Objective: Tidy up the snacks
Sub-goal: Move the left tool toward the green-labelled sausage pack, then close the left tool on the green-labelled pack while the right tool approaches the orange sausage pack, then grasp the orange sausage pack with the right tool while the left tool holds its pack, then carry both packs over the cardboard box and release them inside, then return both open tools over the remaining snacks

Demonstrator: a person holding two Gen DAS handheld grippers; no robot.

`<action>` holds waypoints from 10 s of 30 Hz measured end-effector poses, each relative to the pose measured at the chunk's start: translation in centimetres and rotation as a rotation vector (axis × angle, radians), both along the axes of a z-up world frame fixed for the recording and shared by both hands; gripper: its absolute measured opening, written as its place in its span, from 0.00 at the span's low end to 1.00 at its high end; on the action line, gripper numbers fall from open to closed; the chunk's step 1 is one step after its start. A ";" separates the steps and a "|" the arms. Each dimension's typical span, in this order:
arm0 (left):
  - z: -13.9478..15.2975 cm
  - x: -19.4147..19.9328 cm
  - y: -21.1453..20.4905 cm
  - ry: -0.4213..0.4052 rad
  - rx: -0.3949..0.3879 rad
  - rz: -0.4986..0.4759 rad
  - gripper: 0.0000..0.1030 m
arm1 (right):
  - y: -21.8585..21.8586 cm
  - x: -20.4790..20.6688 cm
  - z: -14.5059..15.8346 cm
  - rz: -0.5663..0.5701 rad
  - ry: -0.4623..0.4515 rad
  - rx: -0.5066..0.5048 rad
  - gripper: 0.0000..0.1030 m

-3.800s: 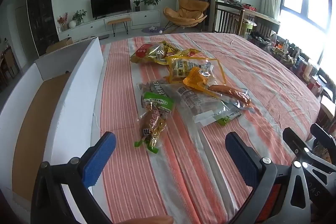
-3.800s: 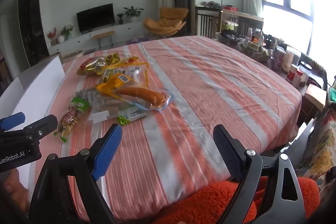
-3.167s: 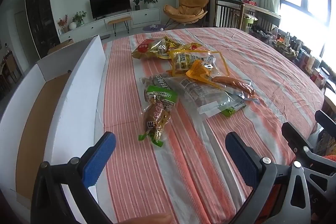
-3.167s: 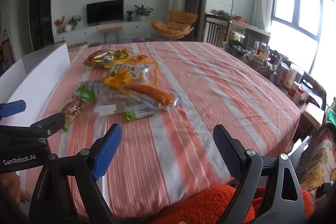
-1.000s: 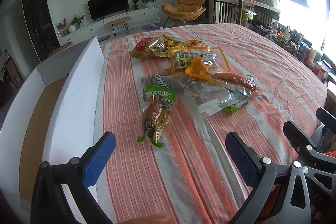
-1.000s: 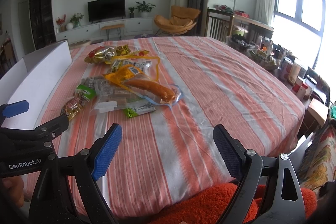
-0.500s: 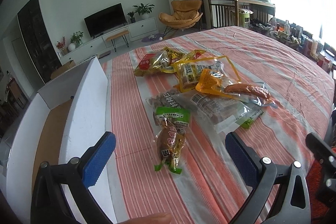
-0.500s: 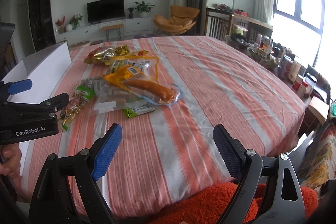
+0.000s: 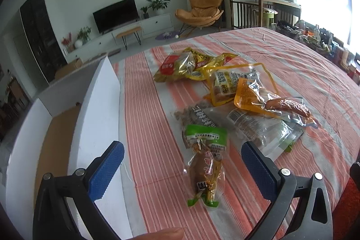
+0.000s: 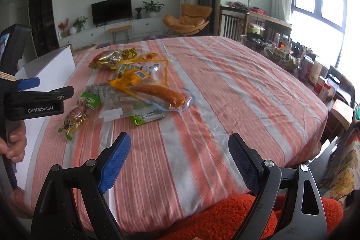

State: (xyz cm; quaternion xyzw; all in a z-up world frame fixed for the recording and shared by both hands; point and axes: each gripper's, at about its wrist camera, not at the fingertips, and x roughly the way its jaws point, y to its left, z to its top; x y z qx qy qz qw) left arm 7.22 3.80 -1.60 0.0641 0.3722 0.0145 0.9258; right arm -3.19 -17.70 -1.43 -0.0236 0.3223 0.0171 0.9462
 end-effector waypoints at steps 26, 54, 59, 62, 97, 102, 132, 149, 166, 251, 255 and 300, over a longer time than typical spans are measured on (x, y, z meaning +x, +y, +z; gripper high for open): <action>-7.6 4.4 -1.7 0.445 -0.090 0.001 1.00 | -1.5 0.5 0.0 -0.009 0.045 0.064 0.88; -7.1 4.9 0.5 0.398 -0.118 -0.066 0.84 | -1.9 0.8 -0.3 -0.006 0.065 0.088 0.88; -6.0 3.6 1.3 0.337 -0.157 -0.055 0.43 | -2.1 1.0 -0.6 -0.005 0.081 0.100 0.88; -6.0 2.5 1.7 0.340 -0.194 -0.024 0.42 | -2.1 1.1 -0.7 -0.004 0.087 0.105 0.88; -7.4 -1.3 0.2 0.356 -0.124 -0.105 1.00 | -8.0 3.5 0.0 0.062 0.097 0.474 0.88; -7.2 -1.4 0.9 0.350 -0.166 -0.104 0.96 | -8.6 12.1 1.8 0.134 0.214 0.377 0.89; -5.8 -1.5 1.4 0.263 -0.173 -0.109 0.42 | -6.2 15.8 -2.1 0.110 0.434 0.483 0.07; -6.3 -1.7 2.2 0.253 -0.221 -0.135 0.50 | -9.5 16.9 -3.8 0.118 0.507 0.356 0.70; -7.0 -1.8 1.5 0.248 -0.116 -0.114 0.78 | -0.2 17.8 -6.2 0.103 0.531 0.131 0.91; -3.8 -0.3 -0.9 0.193 -0.233 -0.071 0.95 | -4.1 14.2 -5.1 -0.218 0.272 0.200 0.79; -6.6 -0.4 0.8 0.203 -0.240 0.031 0.95 | -4.0 14.8 -5.4 -0.248 0.268 0.188 0.79; -7.6 0.4 -0.2 0.203 -0.144 0.041 1.00 | -2.2 14.0 -6.4 -0.253 0.338 0.057 0.89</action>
